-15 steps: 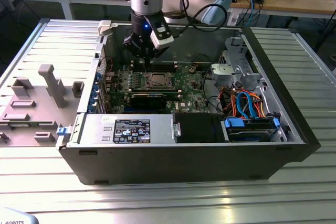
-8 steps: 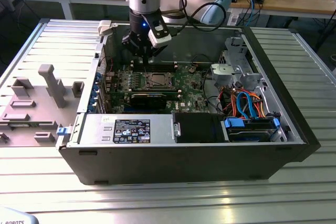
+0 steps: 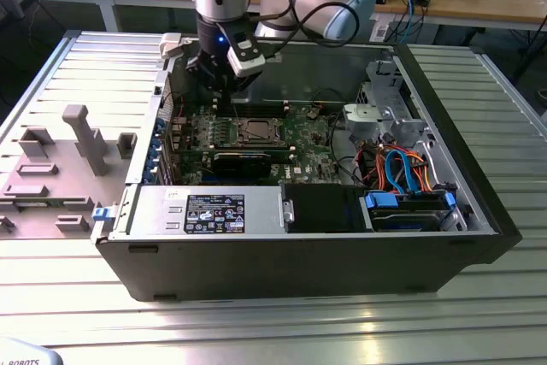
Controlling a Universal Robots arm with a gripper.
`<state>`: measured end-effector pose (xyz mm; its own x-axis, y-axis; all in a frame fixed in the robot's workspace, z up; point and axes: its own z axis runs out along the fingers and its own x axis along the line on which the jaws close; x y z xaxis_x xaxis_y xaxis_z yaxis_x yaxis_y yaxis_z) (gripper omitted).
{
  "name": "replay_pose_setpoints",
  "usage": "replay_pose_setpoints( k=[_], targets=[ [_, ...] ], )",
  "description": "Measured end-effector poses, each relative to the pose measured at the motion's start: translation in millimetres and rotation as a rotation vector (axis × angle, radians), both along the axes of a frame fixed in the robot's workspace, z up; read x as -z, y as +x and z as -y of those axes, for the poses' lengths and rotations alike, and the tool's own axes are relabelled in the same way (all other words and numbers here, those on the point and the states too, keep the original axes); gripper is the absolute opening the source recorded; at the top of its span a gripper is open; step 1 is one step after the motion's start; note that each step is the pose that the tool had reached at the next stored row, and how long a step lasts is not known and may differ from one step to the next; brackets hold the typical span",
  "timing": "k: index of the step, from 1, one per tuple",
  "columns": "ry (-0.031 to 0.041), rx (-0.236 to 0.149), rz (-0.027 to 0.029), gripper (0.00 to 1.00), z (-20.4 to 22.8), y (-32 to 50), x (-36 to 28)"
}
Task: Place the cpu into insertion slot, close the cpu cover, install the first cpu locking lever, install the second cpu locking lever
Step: 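Install the first cpu locking lever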
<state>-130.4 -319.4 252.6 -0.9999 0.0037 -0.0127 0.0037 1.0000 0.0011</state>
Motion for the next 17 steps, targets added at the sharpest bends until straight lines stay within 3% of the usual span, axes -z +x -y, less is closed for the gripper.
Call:
replay_pose_setpoints(
  k=[11,14,17],
  targets=[
    [0.0056,0.000,0.0001,0.11,-16.5,-4.3,-2.5],
    [0.0117,0.000,0.0001,0.11,-17.3,-3.6,-2.5],
    [0.0120,0.000,0.0000,0.11,-17.3,-2.9,-2.5]
  ],
)
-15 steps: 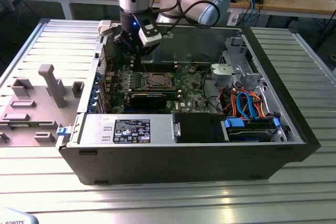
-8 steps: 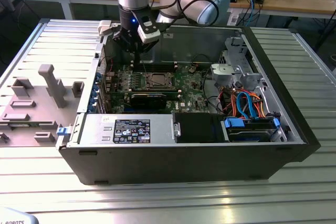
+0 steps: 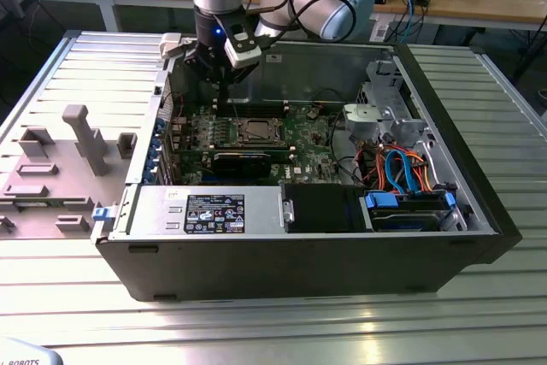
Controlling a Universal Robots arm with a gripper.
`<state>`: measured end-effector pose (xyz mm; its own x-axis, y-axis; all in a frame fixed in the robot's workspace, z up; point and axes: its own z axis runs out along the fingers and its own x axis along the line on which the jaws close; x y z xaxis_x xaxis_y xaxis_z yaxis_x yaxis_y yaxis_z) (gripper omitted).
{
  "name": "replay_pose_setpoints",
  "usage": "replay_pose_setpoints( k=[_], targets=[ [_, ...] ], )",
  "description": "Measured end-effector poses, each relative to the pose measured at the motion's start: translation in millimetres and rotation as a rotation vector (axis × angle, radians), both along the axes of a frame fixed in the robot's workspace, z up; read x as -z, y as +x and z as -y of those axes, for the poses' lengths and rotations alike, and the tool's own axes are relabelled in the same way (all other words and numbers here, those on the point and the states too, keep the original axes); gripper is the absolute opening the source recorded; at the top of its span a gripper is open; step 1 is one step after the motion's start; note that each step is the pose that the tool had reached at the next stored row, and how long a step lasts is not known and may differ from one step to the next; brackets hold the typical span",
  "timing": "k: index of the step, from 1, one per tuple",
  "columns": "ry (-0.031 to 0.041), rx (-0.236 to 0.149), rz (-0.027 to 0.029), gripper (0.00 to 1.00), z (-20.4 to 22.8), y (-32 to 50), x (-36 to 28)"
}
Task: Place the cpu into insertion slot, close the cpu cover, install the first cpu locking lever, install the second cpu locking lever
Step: 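Install the first cpu locking lever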
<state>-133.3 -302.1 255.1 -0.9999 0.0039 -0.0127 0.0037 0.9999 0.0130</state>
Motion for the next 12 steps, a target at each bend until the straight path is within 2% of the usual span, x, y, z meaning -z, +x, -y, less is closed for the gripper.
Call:
replay_pose_setpoints(
  k=[12],
  targets=[
    [0.0000,0.000,-0.0001,0.11,0.0,5.9,0.0]
  ],
)
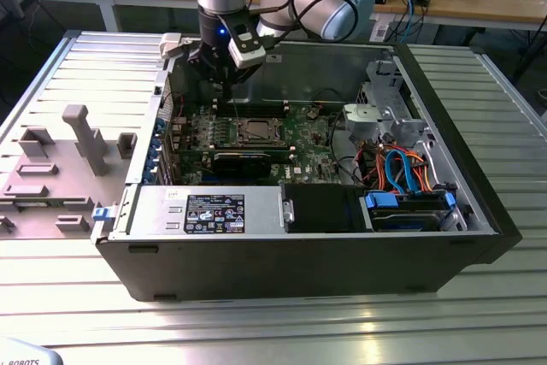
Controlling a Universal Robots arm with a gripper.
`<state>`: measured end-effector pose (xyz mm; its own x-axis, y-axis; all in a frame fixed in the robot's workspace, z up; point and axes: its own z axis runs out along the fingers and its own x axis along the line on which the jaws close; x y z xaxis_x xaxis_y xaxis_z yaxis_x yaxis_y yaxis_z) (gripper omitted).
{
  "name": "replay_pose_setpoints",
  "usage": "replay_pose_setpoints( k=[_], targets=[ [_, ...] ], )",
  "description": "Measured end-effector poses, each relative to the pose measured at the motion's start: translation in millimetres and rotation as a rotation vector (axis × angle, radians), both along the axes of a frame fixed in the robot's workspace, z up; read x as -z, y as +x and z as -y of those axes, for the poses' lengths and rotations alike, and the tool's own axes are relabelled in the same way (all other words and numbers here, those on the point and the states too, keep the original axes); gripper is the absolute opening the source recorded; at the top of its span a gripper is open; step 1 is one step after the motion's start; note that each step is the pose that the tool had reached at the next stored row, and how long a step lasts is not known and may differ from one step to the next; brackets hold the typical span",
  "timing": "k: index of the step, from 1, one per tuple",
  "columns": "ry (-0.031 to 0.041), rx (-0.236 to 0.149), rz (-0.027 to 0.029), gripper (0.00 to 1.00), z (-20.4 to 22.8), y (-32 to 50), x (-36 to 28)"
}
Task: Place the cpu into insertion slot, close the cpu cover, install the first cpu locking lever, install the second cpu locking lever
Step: 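Install the first cpu locking lever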
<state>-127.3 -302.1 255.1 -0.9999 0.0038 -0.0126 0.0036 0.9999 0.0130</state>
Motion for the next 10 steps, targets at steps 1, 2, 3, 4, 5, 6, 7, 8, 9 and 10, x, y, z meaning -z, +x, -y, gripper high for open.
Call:
replay_pose_setpoints(
  k=[1,2,3,4,5,6,7,8,9,10],
  targets=[
    [0.0000,0.000,0.0000,0.11,0.0,0.4,0.0],
    [-0.0001,0.000,-0.0001,0.11,0.0,1.1,0.0],
    [0.0000,0.000,-0.0002,0.11,0.0,1.7,0.0],
    [0.0000,0.000,-0.0001,0.11,0.0,2.2,0.0],
    [0.0000,0.000,-0.0001,0.11,0.0,2.6,0.0],
    [0.0000,0.000,-0.0001,0.11,0.0,3.1,0.0],
    [0.0000,0.000,-0.0002,0.11,0.0,3.3,0.0],
    [0.0000,0.000,-0.0002,0.11,0.0,3.4,0.0],
    [0.0000,0.000,-0.0002,0.11,0.0,3.6,0.0],
    [0.0000,0.000,-0.0002,0.11,0.0,3.8,0.0]
  ],
)
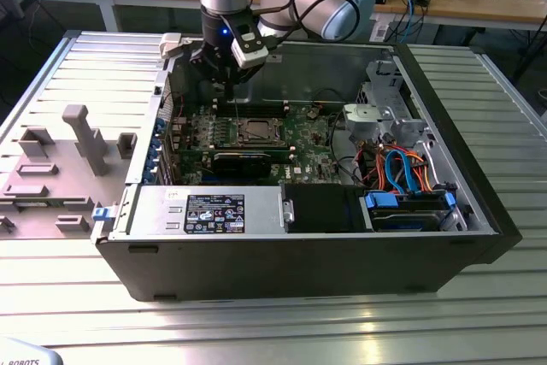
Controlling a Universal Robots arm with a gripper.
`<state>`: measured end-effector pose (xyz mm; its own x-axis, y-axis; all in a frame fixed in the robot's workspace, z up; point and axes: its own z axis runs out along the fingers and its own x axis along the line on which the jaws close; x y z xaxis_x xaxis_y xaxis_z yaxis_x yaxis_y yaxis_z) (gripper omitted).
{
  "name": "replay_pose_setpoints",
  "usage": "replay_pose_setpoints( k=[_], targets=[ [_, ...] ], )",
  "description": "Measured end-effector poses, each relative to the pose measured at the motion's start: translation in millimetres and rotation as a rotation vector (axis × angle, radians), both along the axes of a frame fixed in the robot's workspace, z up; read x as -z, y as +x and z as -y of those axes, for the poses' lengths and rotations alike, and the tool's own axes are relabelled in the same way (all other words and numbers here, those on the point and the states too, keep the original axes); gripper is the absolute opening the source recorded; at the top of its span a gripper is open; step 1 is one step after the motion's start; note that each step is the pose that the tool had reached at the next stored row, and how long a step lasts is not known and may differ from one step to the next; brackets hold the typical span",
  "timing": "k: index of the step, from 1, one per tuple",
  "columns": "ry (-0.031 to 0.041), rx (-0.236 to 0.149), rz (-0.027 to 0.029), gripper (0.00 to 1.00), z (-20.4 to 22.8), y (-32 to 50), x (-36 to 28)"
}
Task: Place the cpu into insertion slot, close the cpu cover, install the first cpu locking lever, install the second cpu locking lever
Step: 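Install the first cpu locking lever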
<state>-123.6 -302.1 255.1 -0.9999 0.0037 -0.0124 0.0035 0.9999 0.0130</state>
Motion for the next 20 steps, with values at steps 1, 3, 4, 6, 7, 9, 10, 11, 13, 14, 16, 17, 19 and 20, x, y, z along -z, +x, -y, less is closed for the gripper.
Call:
replay_pose_setpoints(
  k=[1,3,4,6,7,9,10,11,13,14,16,17,19,20],
  targets=[
    [0.0000,0.000,0.0000,0.11,0.0,0.2,0.0],
    [0.0000,0.000,0.0000,0.11,0.0,0.6,0.0],
    [0.0000,0.000,0.0000,0.11,0.0,1.0,0.0],
    [0.0000,0.000,-0.0001,0.11,0.0,1.7,0.0],
    [0.0000,0.000,-0.0001,0.11,0.0,2.1,0.0],
    [0.0000,0.000,-0.0002,0.11,0.0,2.5,0.0],
    [0.0000,0.000,-0.0003,0.11,0.0,2.9,0.0],
    [0.0000,0.000,-0.0003,0.11,0.0,3.3,0.0],
    [0.0000,0.000,-0.0004,0.11,0.0,3.9,0.0],
    [0.0000,0.000,-0.0005,0.11,0.0,4.3,0.0],
    [0.0000,0.000,-0.0005,0.11,0.0,5.0,0.0],
    [0.0000,0.000,-0.0006,0.11,0.0,5.3,0.0],
    [0.0000,0.000,-0.0006,0.11,0.0,5.9,0.0],
    [0.0000,0.000,-0.0006,0.11,0.0,6.0,0.0]
  ],
)
